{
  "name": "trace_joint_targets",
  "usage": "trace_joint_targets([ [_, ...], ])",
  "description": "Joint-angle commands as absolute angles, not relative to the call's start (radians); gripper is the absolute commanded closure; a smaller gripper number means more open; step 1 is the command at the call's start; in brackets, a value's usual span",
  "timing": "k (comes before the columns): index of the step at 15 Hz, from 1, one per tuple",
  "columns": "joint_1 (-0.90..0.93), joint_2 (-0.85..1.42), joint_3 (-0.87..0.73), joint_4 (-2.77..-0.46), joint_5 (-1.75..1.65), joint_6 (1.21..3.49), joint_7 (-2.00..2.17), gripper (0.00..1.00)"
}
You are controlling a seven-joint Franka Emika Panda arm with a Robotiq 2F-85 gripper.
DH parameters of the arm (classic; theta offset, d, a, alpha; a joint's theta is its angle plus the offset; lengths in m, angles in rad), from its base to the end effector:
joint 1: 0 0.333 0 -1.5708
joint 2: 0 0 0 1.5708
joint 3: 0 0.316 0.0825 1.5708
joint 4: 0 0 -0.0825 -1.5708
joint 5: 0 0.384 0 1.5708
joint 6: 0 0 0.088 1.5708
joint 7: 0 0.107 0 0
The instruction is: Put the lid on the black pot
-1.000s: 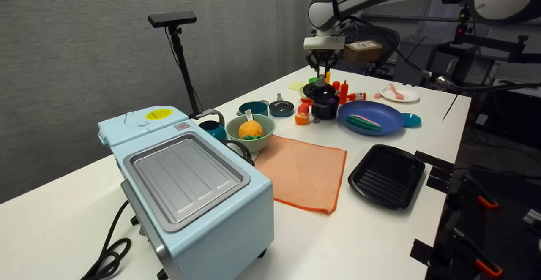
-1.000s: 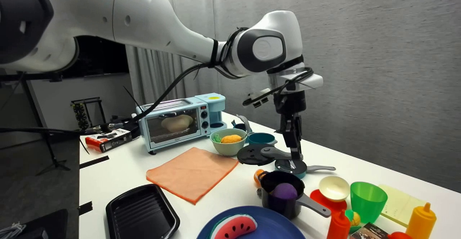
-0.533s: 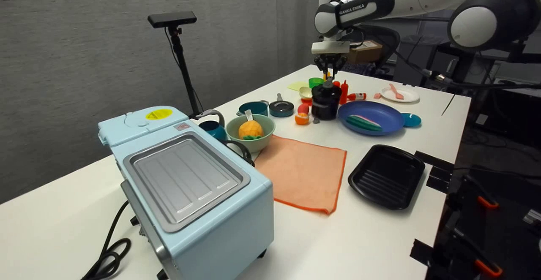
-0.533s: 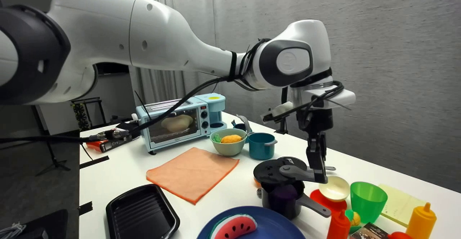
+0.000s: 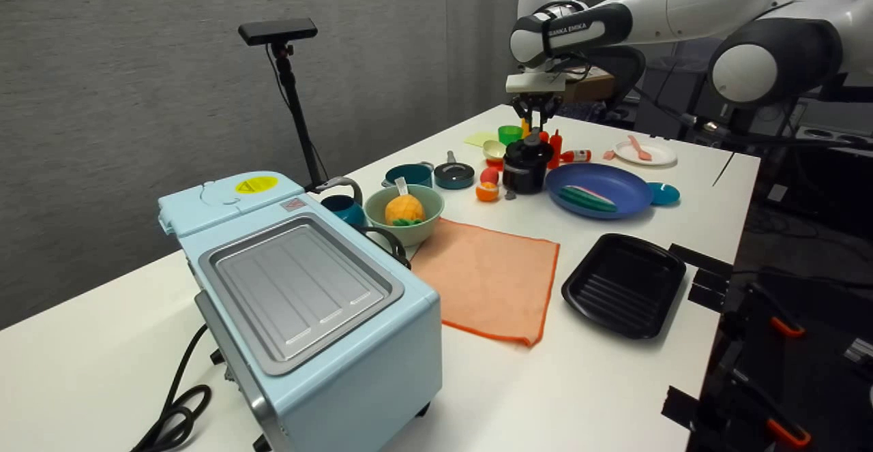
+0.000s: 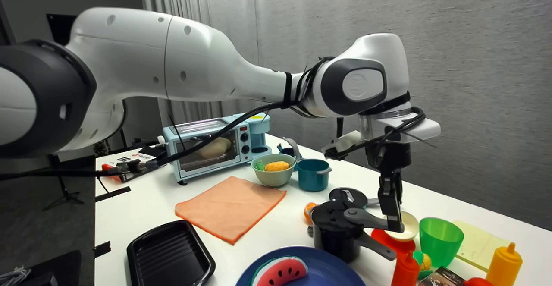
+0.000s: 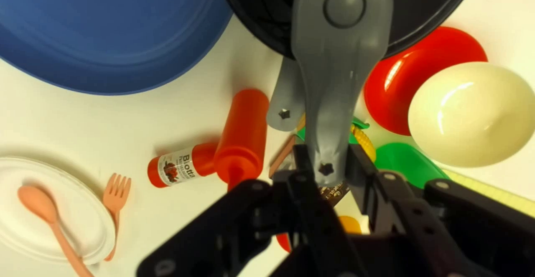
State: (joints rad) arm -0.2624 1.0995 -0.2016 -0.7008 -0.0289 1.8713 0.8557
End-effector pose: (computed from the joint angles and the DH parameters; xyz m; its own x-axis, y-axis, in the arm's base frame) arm 0.7544 -0.2878 0.3031 0.3657 -0.9077 0.2056 -0.9307 -0.3574 0.0775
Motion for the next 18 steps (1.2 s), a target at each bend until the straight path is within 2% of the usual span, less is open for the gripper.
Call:
trace_joint_targets([
  [1,-0.269,1.155,-0.196,-0.600,-0.021,1.825,0.862,0.46],
  [3,-0.267,1.162,-0.194,-0.595,-0.023,1.819,0.860,0.34],
  [6,-0.269,1.167,-0.193,-0.590,-0.022,1.810,0.863,0.09],
  [8,-0.270,1.162,-0.191,-0.587,-0.019,1.804,0.861,0.00],
  [13,-0.237,1.105,-0.181,-0.582,-0.029,1.814,0.824,0.00],
  [18,-0.215,1.023,-0.121,-0.598,-0.026,1.804,0.587,0.00],
])
